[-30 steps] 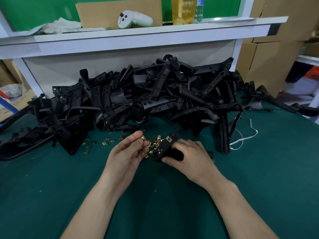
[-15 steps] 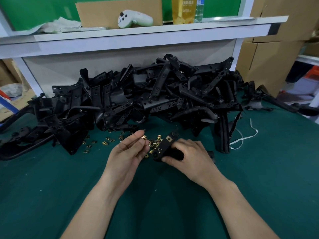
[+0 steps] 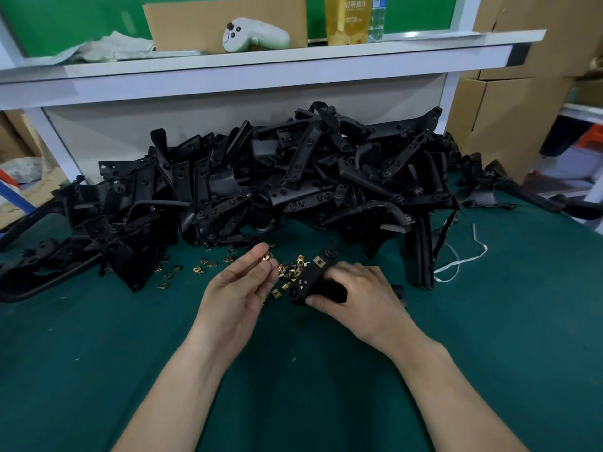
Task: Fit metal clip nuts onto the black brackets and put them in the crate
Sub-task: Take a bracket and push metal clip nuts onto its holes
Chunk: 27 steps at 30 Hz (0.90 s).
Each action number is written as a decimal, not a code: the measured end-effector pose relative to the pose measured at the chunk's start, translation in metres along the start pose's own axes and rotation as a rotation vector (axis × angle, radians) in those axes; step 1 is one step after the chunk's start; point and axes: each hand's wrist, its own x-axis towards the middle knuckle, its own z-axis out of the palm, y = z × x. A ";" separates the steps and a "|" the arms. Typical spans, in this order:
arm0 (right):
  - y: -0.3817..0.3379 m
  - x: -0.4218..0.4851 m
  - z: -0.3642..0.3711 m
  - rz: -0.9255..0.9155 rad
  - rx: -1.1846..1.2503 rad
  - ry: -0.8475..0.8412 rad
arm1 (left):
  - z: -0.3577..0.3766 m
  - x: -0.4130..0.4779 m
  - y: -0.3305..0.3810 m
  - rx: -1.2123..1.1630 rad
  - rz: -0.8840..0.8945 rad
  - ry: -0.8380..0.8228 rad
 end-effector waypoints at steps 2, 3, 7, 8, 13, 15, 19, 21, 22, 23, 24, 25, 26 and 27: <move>0.000 0.000 0.000 0.003 0.000 -0.007 | 0.000 0.000 0.000 0.016 0.004 -0.011; 0.000 0.000 0.000 0.004 0.000 -0.010 | 0.000 0.000 0.000 0.027 0.003 -0.015; 0.000 0.000 0.000 0.007 -0.008 -0.017 | -0.001 0.000 -0.001 0.056 -0.017 -0.020; 0.000 0.000 0.000 0.008 -0.010 -0.016 | -0.001 0.000 -0.001 0.063 -0.021 -0.022; 0.000 0.000 -0.001 0.007 -0.010 -0.009 | 0.000 -0.001 -0.001 0.087 -0.022 -0.035; -0.001 0.000 -0.001 0.007 -0.012 -0.007 | 0.000 -0.001 -0.001 0.090 -0.019 -0.036; -0.001 0.000 -0.001 0.003 -0.016 -0.003 | 0.000 0.000 -0.001 0.092 -0.018 -0.043; -0.001 0.000 0.000 0.003 -0.015 -0.004 | -0.001 0.000 -0.001 0.082 -0.023 -0.044; 0.000 0.000 0.000 0.004 -0.013 -0.004 | -0.002 0.001 -0.001 0.072 -0.029 -0.041; 0.000 0.000 0.000 0.004 -0.012 -0.003 | -0.003 0.001 -0.001 0.060 -0.036 -0.038; 0.000 0.000 0.000 0.003 -0.013 -0.003 | -0.003 0.002 -0.001 0.047 -0.045 -0.036; -0.001 0.000 0.000 0.002 -0.014 -0.005 | -0.004 0.002 0.000 0.032 -0.054 -0.036; 0.000 0.000 0.000 0.002 -0.014 -0.005 | -0.005 0.003 0.000 0.016 -0.067 -0.036; 0.000 0.000 0.000 0.001 -0.013 -0.006 | -0.006 0.003 0.000 -0.003 -0.081 -0.039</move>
